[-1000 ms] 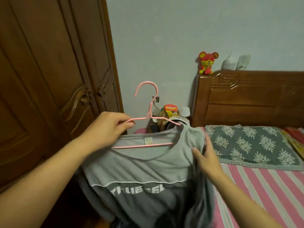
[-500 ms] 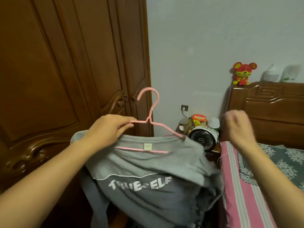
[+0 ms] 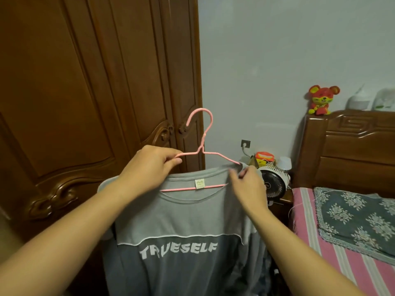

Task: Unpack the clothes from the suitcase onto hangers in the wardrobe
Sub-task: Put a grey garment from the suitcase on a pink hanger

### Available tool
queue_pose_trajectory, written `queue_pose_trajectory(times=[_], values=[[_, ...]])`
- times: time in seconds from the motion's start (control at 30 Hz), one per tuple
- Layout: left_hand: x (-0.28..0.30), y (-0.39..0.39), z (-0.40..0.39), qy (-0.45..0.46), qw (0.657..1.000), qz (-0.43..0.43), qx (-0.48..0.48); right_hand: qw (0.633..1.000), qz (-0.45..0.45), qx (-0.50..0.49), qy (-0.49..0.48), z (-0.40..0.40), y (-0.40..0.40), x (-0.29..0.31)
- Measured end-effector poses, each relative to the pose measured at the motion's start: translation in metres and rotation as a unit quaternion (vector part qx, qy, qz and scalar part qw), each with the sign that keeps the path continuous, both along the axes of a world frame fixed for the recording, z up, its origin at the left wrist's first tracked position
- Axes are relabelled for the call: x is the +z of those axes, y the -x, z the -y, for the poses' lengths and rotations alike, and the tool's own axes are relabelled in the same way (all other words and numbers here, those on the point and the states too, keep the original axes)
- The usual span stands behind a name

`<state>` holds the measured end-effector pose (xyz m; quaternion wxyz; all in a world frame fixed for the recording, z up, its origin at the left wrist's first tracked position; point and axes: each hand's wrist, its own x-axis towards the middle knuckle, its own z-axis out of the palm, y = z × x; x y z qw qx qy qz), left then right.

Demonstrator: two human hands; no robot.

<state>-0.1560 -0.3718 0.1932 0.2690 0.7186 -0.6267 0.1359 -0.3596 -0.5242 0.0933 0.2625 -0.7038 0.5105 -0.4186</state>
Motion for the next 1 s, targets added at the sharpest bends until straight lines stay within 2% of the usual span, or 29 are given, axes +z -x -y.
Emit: queue_pose_trajectory(times=[0.1,0.2,0.27,0.37,0.4,0.47,0.5,0.53,0.6,0.63,0.7,0.8,0.93,1.0], values=[[-0.006,-0.007,-0.015,-0.019,0.997,0.075,0.020,0.998,-0.056,-0.029,0.024,0.018,0.002,0.007],[-0.020,-0.014,-0.033,-0.062,0.981,0.182,0.037,0.996,-0.051,0.019,0.071,0.026,0.017,0.035],[-0.026,-0.015,-0.038,-0.069,0.977,0.201,0.033,0.991,-0.063,0.061,0.102,0.026,0.014,0.059],[-0.018,-0.021,-0.034,0.001,0.996,0.083,0.029,0.951,-0.120,0.271,0.092,0.015,0.004,0.066],[-0.013,-0.023,-0.034,0.020,0.999,0.042,0.025,0.937,-0.098,0.329,0.062,0.010,0.006,0.062],[-0.009,-0.024,-0.034,0.044,0.998,-0.023,0.027,0.931,-0.039,0.360,0.041,0.004,0.012,0.055],[-0.008,-0.023,-0.033,0.052,0.997,-0.046,0.027,0.933,-0.054,0.349,0.065,0.004,0.014,0.054],[-0.008,-0.022,-0.030,0.054,0.996,-0.063,0.019,0.932,-0.110,0.328,0.112,0.004,0.014,0.055],[-0.006,-0.015,-0.024,0.034,0.997,-0.069,-0.005,0.906,-0.218,0.284,0.227,0.005,0.004,0.054],[-0.005,-0.010,-0.021,0.023,0.998,-0.056,-0.020,0.895,-0.240,0.264,0.268,0.004,-0.002,0.054],[-0.001,-0.005,-0.020,0.017,0.998,-0.028,-0.047,0.898,-0.227,0.206,0.316,0.001,-0.005,0.059],[-0.003,-0.028,-0.039,-0.033,0.998,-0.044,-0.023,0.906,-0.134,0.126,0.381,0.012,0.015,0.060],[-0.017,-0.057,-0.063,-0.096,0.972,-0.211,-0.041,0.916,-0.120,0.132,0.359,0.033,0.029,0.060],[-0.016,-0.053,-0.067,-0.131,0.958,-0.247,-0.067,0.909,-0.127,0.131,0.374,0.040,0.032,0.063]])
